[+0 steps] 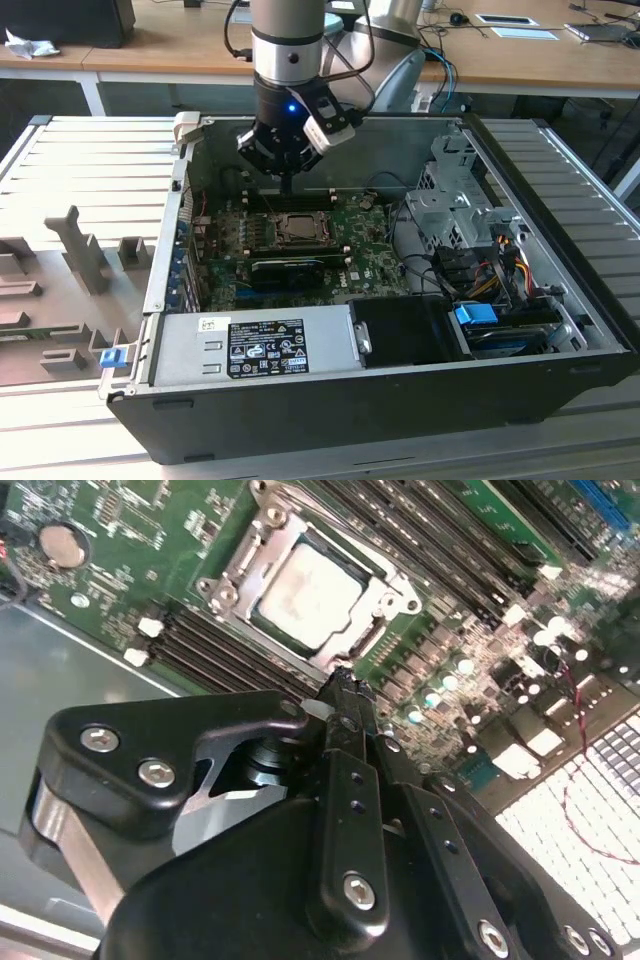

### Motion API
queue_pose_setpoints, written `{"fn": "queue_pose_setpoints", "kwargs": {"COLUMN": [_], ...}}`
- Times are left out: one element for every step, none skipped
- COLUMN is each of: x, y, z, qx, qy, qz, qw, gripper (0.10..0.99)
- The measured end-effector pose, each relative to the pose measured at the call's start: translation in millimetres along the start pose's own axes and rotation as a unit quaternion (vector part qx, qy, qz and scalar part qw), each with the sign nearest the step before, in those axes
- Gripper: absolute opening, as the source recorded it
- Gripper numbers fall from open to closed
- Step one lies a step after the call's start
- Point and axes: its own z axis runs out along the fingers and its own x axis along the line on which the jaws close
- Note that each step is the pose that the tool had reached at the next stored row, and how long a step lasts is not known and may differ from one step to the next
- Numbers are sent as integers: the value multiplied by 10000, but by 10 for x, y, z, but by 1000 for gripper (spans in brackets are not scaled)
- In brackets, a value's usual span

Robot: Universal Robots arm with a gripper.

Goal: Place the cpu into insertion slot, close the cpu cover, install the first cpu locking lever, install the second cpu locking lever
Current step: 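Install the first cpu locking lever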

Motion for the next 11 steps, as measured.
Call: {"fn": "queue_pose_setpoints", "kwargs": {"x": [28,56,72,87,106,120,136,151,166,172,179], "y": [3,6,7,9,11,12,14,15,17,18,18], "z": [1,3,4,5,5,7,9,10,12,13,14], "qx": [0,0,0,0,1,0,0,0,0,0,0], "qy": [0,0,0,0,0,0,0,0,0,0,0], "qz": [0,-1,-1,-1,0,0,0,-1,-1,-1,-1], "qw": [10000,10000,10000,10000,10000,10000,10000,10000,10000,10000,10000], "gripper": [106,106,106,106,106,106,106,106,106,106,106]}}
